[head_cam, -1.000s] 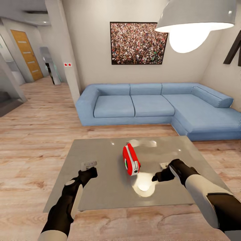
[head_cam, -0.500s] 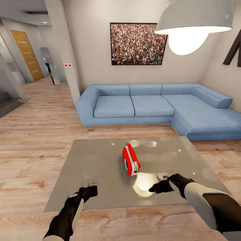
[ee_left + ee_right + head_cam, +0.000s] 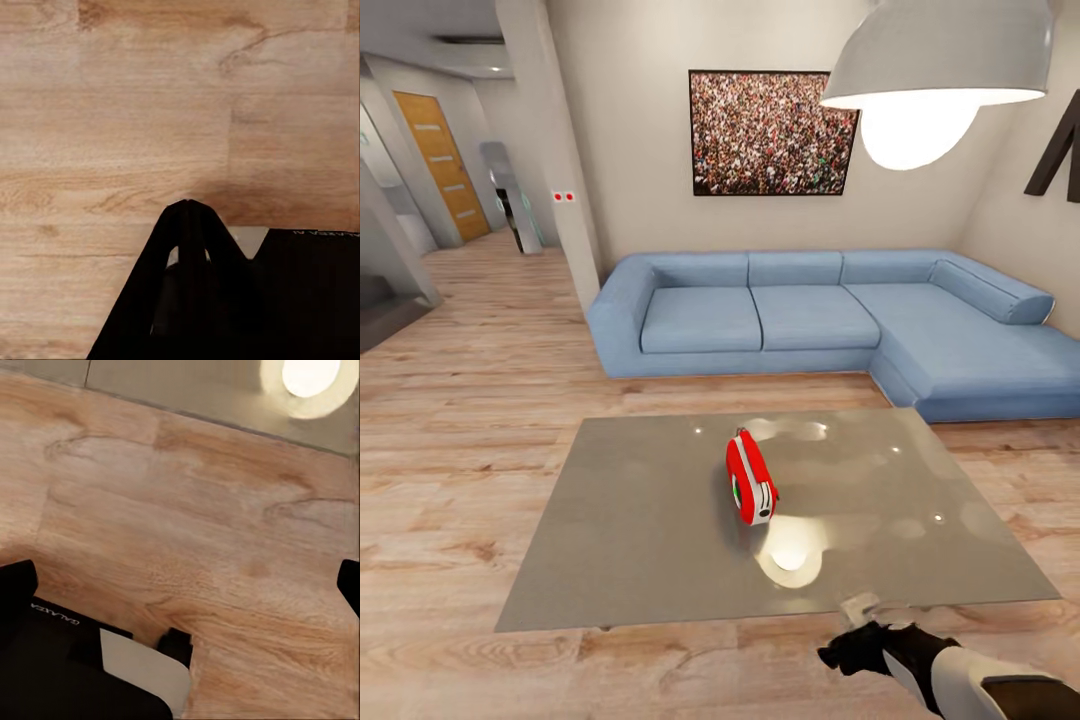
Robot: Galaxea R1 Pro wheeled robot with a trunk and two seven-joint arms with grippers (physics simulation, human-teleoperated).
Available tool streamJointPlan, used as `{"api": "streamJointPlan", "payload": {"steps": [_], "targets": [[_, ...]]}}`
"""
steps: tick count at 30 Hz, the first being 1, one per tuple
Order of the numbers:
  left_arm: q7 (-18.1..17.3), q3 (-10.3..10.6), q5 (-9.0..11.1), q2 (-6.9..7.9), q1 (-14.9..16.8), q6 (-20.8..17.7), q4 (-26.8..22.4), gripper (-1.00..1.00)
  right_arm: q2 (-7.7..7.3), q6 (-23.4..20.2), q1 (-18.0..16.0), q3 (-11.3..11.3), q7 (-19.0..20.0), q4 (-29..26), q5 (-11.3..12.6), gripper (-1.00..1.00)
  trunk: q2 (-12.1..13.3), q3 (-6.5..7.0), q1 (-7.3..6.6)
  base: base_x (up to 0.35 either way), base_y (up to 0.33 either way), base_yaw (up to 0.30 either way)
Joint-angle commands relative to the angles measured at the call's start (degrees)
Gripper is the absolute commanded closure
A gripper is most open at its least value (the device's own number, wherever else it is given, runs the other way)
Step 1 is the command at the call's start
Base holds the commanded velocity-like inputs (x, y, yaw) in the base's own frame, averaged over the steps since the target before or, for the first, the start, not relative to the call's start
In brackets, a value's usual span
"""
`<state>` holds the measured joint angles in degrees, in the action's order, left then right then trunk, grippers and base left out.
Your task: Turn on the radio receiver that's on the table in the living room.
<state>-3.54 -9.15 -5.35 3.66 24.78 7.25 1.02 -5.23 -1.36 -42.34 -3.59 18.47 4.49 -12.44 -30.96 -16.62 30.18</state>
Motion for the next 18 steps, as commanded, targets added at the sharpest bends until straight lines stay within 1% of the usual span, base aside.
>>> {"api": "streamJointPlan", "payload": {"steps": [1,3,4,7,10,14,18], "targets": [[0.07,0.01,-0.01,0.7,0.01,0.44,1.31,1.0,0.02,1.04,1.35,0.09,-1.39,-0.01,0.04,-1.0,0.42,0.2,-0.22,0.0,0.0,0.0],[0.15,0.02,-0.01,2.02,-0.15,0.88,2.68,1.0,0.03,2.74,3.9,0.14,-3.82,-0.01,0.04,-1.0,1.22,0.56,-0.66,0.0,0.0,0.0],[0.16,0.04,-0.01,2.38,-0.3,0.94,2.87,1.0,0.03,3.13,4.55,0.14,-4.4,-0.01,0.04,-1.0,1.62,0.74,-0.88,0.0,0.0,0.0],[0.19,0.08,0.04,4.3,-1.71,1.17,3.44,1.0,0.04,5.08,8.63,0.22,-7.77,-0.01,-0.01,-1.0,2.82,1.27,-1.54,0.0,0.0,0.0],[0.14,0.1,0.04,5.42,-3.13,1.28,3.58,1.0,0.04,6.13,11.59,0.25,-11.49,-0.03,-0.06,-1.0,2.82,1.27,-1.54,0.0,0.0,0.0],[0.1,0.1,0.0,6.05,-4.92,1.73,3.63,1.0,0.04,6.47,15.1,0.25,-15.5,-0.03,-0.11,-1.0,2.82,1.27,-1.54,0.0,0.0,0.0],[0.03,0.1,0.01,5.97,-5.91,3.3,3.63,1.0,0.08,6.38,17.23,0.21,-16.64,-0.05,-0.13,-1.0,2.82,1.27,-1.54,0.0,0.0,0.0]]}}
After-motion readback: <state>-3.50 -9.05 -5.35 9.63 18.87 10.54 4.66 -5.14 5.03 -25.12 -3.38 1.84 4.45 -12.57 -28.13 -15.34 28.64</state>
